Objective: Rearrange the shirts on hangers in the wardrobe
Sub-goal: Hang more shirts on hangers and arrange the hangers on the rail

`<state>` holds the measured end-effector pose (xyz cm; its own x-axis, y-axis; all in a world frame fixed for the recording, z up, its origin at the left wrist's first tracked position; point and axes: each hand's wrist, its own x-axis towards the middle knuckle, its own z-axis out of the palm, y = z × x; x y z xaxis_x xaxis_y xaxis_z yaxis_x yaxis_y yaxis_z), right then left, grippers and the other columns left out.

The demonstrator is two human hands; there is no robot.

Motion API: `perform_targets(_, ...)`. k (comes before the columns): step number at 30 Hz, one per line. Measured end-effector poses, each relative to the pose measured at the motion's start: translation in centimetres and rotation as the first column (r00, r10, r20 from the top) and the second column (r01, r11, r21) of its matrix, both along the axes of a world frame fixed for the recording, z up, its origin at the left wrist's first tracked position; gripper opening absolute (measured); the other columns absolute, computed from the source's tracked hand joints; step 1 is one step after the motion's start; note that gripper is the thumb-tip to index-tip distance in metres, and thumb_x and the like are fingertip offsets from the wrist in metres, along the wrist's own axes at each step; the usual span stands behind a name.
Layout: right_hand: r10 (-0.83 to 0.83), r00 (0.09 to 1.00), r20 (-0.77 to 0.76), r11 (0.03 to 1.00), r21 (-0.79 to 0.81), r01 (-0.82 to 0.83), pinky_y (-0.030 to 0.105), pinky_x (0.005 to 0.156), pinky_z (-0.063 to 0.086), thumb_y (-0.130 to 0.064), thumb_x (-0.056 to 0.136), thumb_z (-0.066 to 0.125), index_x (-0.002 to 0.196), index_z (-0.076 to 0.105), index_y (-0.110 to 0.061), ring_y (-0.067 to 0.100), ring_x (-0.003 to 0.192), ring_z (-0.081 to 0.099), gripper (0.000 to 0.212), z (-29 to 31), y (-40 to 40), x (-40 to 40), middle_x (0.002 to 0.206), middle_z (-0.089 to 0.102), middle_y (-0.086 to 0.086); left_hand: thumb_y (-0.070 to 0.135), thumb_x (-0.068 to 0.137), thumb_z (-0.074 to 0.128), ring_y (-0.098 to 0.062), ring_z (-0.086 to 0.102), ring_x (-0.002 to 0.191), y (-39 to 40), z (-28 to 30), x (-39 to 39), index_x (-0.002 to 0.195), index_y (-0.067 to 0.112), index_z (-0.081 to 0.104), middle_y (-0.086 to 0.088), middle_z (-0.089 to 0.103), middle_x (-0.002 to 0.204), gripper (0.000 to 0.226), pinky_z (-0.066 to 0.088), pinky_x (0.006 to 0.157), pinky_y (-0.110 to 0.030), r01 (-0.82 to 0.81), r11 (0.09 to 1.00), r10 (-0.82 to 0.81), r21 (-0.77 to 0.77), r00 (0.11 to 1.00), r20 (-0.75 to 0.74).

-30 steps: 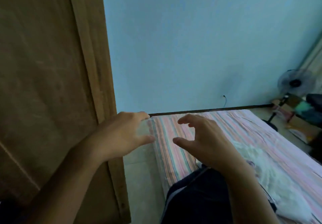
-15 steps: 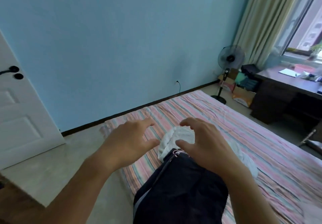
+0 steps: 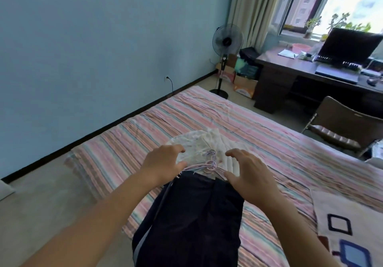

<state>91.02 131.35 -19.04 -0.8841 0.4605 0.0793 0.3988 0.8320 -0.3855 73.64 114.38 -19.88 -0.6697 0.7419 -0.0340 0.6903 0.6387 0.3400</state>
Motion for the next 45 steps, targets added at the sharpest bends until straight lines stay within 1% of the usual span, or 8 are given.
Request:
perform_targets(9,-0.102,0.99,0.099,0.992,-0.069,0.11,0.034,0.092,0.05,-0.031,0.092,0.067,0.134,0.052,-0.024,0.018,0.117,0.058,0.046,-10.1,9.3,-3.1,0.131,0.06,-0.003,0.038,0.092,0.062,-0.017,0.061,0.106,9.5,-10.7,-5.5,0.127,0.022,0.06,0.0,0.064,0.12,0.038,0.05,0.09,-0.035,-0.035,0.999,0.042,-0.03,0.966,0.254)
perform_targets(13,-0.126,0.981,0.145,0.983,-0.118,0.144,0.035,0.089,0.051,-0.034,0.093,0.066,0.134,0.054,-0.022,0.019,0.114,0.059,0.045,-15.2,13.4,-5.1,0.129,0.062,-0.002,0.035,0.093,0.061,-0.022,0.06,0.111,13.2,-15.6,-8.3,0.127,0.023,0.06,-0.001,0.064,0.124,0.036,0.049,0.093,-0.037,-0.061,0.994,0.081,-0.089,0.965,0.251)
perform_targets(20,-0.117,0.963,0.242,0.965,-0.203,0.168,0.031,0.089,0.045,-0.03,0.093,0.066,0.133,0.054,-0.022,0.02,0.117,0.058,0.042,-25.2,18.9,-8.7,0.129,0.061,-0.002,0.031,0.092,0.059,-0.024,0.062,0.091,18.3,-24.7,-12.3,0.113,0.026,0.064,-0.002,0.068,0.105,0.022,0.053,0.079,-0.038,-0.032,0.978,0.083,-0.205,0.966,0.244)
perform_targets(32,-0.088,0.886,0.454,0.96,-0.198,0.197,0.038,0.098,0.046,-0.029,0.092,0.065,0.143,0.043,-0.021,0.025,0.125,0.052,0.056,-39.5,25.0,-12.2,0.136,0.056,0.005,0.029,0.089,0.066,-0.028,0.058,0.114,21.0,-39.7,-16.1,0.134,0.021,0.05,-0.005,0.061,0.127,0.048,0.049,0.093,-0.042,0.003,0.949,0.067,-0.316,0.975,0.21)
perform_targets(36,-0.053,0.836,0.545,0.95,-0.23,0.21,0.044,0.098,0.047,-0.031,0.091,0.066,0.145,0.034,-0.017,0.032,0.126,0.049,0.064,-42.3,25.2,-13.0,0.14,0.051,0.01,0.033,0.088,0.07,-0.027,0.05,0.128,20.6,-42.6,-16.3,0.14,0.017,0.045,-0.003,0.052,0.141,0.06,0.045,0.099,-0.04,-0.002,0.931,0.085,-0.364,0.973,0.214)
perform_targets(40,-0.069,0.807,0.586,0.953,-0.201,0.228,0.041,0.098,0.045,-0.035,0.089,0.07,0.142,0.034,-0.015,0.032,0.125,0.048,0.067,-43.7,24.9,-13.1,0.142,0.048,0.009,0.039,0.089,0.067,-0.03,0.04,0.133,20.6,-44.1,-16.0,0.153,0.018,0.021,-0.009,0.041,0.148,0.081,0.04,0.103,-0.04,0.026,0.909,0.041,-0.417,0.988,0.152)
perform_targets(43,-0.099,0.803,0.588,0.962,-0.148,0.227,0.038,0.099,0.041,-0.038,0.088,0.07,0.137,0.04,-0.017,0.031,0.125,0.045,0.061,-44.1,24.8,-12.9,0.135,0.047,0.009,0.044,0.086,0.069,-0.03,0.037,0.132,20.4,-44.3,-16.3,0.15,0.02,0.028,-0.007,0.044,0.144,0.08,0.034,0.108,-0.038,0.009,0.91,0.032,-0.416,0.995,0.091)
perform_targets(45,-0.133,0.824,0.551,0.958,-0.142,0.249,0.036,0.088,0.042,-0.038,0.088,0.07,0.125,0.047,-0.018,0.029,0.117,0.048,0.048,-43.8,24.7,-12.9,0.122,0.05,0.005,0.045,0.085,0.069,-0.027,0.041,0.127,20.1,-44.1,-16.5,0.145,0.022,0.038,-0.004,0.051,0.138,0.071,0.035,0.108,-0.036,-0.005,0.928,0.037,-0.373,0.996,0.08)
